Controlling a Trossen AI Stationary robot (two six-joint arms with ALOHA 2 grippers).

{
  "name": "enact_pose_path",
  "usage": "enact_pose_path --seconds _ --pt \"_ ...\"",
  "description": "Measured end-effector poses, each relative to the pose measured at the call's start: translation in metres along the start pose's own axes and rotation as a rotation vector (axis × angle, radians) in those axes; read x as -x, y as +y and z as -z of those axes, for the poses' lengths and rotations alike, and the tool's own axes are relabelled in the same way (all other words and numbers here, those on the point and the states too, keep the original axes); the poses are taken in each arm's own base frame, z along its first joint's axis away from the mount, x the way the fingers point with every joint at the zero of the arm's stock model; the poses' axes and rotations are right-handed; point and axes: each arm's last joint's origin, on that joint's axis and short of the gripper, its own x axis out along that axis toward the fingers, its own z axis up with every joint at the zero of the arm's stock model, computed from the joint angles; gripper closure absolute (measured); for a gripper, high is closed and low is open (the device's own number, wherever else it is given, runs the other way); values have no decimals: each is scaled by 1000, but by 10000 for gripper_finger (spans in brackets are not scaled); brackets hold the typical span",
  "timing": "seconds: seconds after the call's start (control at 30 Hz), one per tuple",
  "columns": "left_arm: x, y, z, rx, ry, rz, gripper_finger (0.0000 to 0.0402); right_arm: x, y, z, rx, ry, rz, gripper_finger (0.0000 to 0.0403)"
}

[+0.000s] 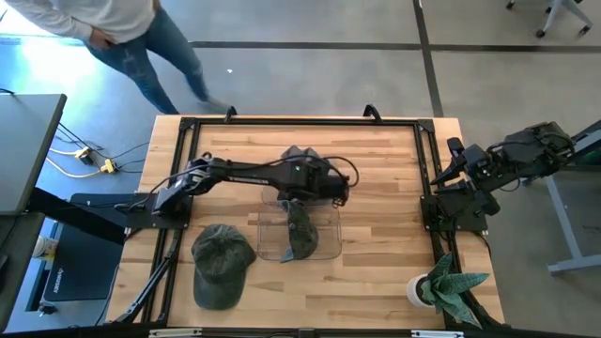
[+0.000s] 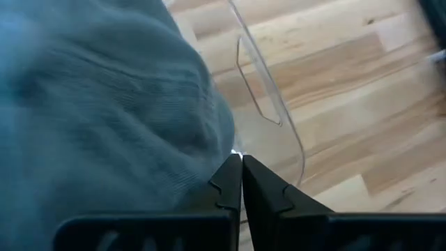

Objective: Pick & Place hat
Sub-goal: Put the gray cap into the top transparent bin

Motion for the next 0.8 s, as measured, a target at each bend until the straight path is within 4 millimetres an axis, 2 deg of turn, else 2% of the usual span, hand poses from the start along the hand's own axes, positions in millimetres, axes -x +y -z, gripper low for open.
enact_pose_path --seconds 0.1,0.47,0.8 --pt "6 4 -1 -5 3 -28 396 0 0 0 0 0 0 306" --pt "4 18 2 20 -9 -179 401 0 0 0 -1 0 0 306" --pt "6 22 2 13 -8 -212 401 0 0 0 -1 0 0 306"
